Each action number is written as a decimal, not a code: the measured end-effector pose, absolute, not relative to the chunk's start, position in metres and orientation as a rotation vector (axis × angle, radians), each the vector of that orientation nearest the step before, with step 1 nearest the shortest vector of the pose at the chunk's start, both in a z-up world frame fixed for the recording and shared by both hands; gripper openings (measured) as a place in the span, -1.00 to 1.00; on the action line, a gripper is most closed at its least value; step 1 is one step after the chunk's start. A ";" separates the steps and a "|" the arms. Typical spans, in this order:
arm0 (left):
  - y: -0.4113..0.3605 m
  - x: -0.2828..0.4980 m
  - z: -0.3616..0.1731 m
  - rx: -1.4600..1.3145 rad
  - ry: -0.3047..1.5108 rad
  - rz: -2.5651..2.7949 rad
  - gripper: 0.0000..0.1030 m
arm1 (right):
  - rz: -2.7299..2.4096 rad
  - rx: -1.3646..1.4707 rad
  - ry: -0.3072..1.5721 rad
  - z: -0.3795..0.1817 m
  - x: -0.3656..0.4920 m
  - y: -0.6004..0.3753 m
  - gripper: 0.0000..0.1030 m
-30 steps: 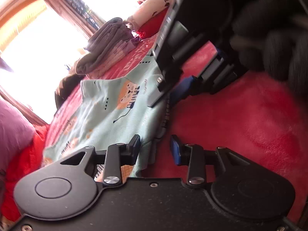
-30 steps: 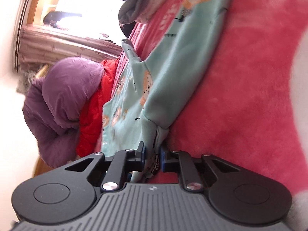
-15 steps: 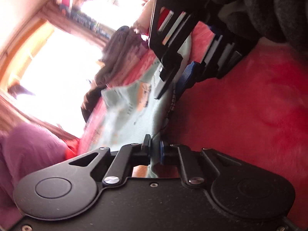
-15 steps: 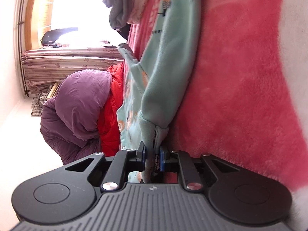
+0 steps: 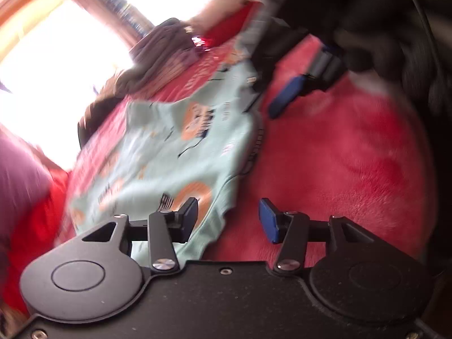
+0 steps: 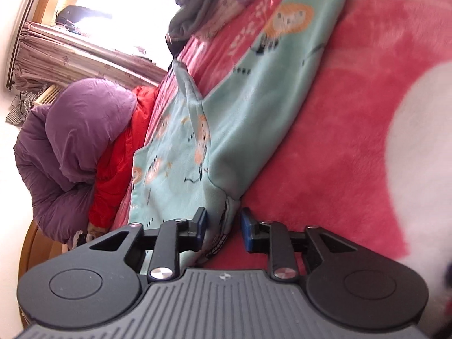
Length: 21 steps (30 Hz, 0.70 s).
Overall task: Fold clothes
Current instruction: 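Release the hem with both tools and lift them off the flattened garment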
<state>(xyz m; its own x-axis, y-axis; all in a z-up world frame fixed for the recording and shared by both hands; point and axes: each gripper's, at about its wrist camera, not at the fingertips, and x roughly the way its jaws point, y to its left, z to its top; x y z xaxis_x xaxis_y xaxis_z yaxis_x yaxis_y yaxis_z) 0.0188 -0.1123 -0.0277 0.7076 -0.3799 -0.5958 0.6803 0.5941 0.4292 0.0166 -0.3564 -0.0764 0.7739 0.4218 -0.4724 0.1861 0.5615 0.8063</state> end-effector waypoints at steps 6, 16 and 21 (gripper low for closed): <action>0.018 0.058 0.007 0.108 0.599 -0.270 -0.04 | 0.111 0.817 0.569 -0.051 0.009 -0.356 -0.31; 0.209 0.077 -0.033 -0.653 0.676 0.241 -0.04 | 0.363 0.287 0.540 -0.022 0.016 -0.263 -0.31; 0.238 0.095 -0.044 -0.792 0.621 0.259 -0.04 | 0.504 -0.017 0.522 -0.005 0.016 -0.184 -0.31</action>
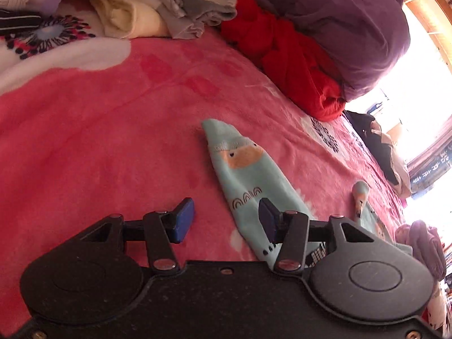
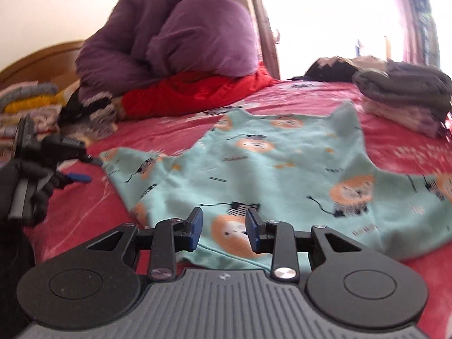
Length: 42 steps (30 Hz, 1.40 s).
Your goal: Fold clothes
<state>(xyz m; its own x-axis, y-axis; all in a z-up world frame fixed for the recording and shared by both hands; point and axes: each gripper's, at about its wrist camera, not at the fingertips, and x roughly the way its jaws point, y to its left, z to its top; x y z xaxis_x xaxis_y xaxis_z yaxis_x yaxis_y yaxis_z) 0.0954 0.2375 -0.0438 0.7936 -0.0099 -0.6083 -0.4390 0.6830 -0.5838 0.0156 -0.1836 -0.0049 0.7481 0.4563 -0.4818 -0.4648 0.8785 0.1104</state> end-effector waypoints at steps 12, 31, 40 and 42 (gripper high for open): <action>0.266 0.145 -0.045 -0.714 0.584 0.309 -0.85 | 0.630 -0.176 0.651 -0.019 0.077 -0.062 -0.40; 0.273 0.126 0.001 -0.402 0.550 0.224 -0.54 | 0.706 -0.199 0.732 -0.003 0.105 -0.046 -0.27; 0.257 0.170 -0.028 -0.337 0.760 0.098 -0.24 | 0.706 -0.169 0.786 -0.018 0.158 -0.021 -0.21; 0.239 0.173 -0.029 -0.162 0.773 0.101 -0.39 | 0.721 -0.140 0.831 -0.031 0.166 -0.022 -0.17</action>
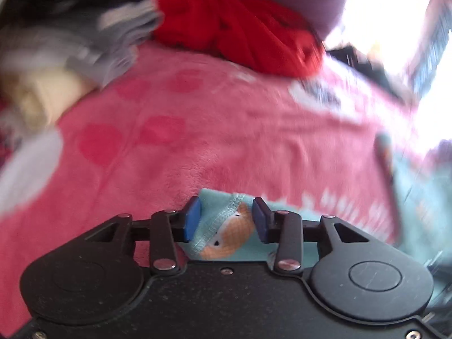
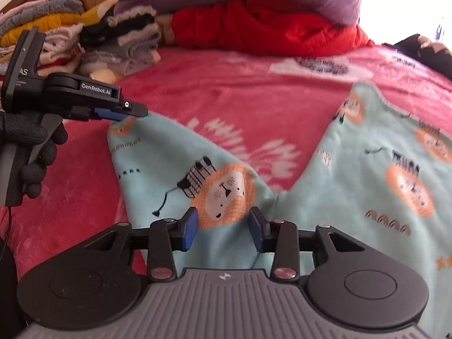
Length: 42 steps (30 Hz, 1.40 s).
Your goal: Fold clothes
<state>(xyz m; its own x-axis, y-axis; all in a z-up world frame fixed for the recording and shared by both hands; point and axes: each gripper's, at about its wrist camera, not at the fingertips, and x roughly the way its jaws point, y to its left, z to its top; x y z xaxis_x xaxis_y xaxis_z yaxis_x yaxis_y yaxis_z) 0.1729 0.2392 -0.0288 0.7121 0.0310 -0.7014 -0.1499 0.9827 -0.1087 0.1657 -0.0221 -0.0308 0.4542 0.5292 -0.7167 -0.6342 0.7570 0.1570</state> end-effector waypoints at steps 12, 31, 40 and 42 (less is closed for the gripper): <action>0.213 0.160 -0.013 0.170 0.711 0.211 -0.62 | 0.675 0.024 0.738 -0.022 0.160 -0.058 -0.19; 0.102 0.192 -0.006 -0.151 0.655 -0.336 -0.41 | 0.497 0.273 0.764 -0.015 0.180 -0.206 -0.17; 0.084 0.220 -0.041 -0.141 0.740 -0.354 -0.42 | 0.302 0.408 0.749 -0.038 0.207 -0.301 -0.23; 0.086 0.216 -0.035 -0.079 0.710 -0.323 -0.28 | 0.278 0.491 0.735 -0.044 0.207 -0.323 -0.25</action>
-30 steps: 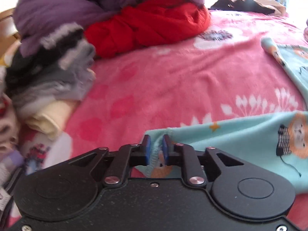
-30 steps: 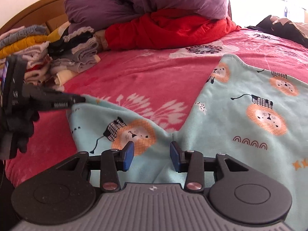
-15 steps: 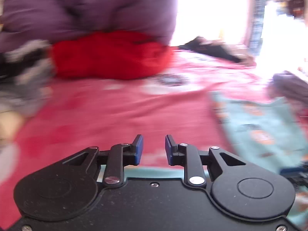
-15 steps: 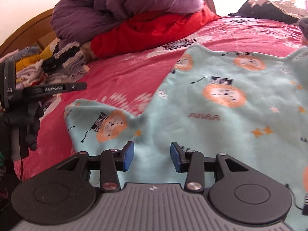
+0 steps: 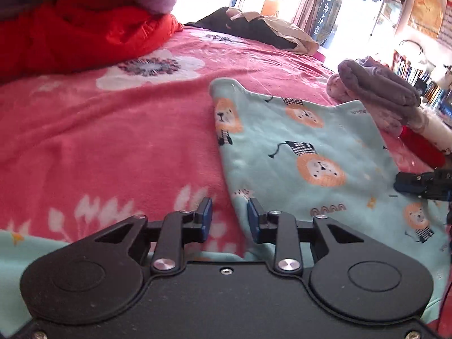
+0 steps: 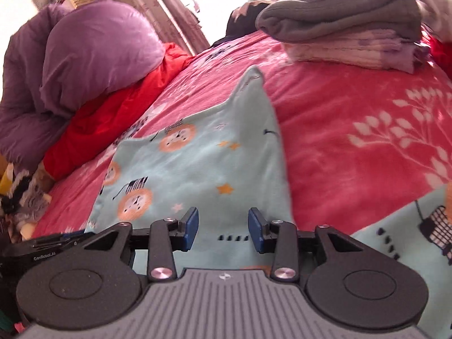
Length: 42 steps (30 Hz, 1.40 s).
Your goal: Fold clothes
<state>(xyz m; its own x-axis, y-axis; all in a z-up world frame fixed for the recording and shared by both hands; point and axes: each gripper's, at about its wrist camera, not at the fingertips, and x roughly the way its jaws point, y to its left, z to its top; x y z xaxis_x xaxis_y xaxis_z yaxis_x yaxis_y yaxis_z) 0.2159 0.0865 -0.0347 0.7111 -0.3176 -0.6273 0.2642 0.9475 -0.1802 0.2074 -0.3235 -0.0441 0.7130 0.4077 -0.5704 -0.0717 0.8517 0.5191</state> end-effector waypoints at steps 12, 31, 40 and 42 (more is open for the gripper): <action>0.060 0.274 0.014 -0.079 0.636 -0.414 -0.33 | 0.401 0.373 0.687 0.001 0.273 -0.323 -0.18; 0.033 0.367 -0.016 0.048 0.706 -0.298 -0.35 | 0.355 0.241 0.709 -0.031 0.364 -0.339 -0.59; 0.035 0.382 -0.013 0.019 0.751 -0.200 -0.29 | 0.332 0.242 0.784 -0.034 0.386 -0.342 -0.79; 0.042 0.357 -0.001 -0.014 0.716 -0.223 -0.28 | 0.318 0.229 0.767 -0.023 0.374 -0.347 -0.52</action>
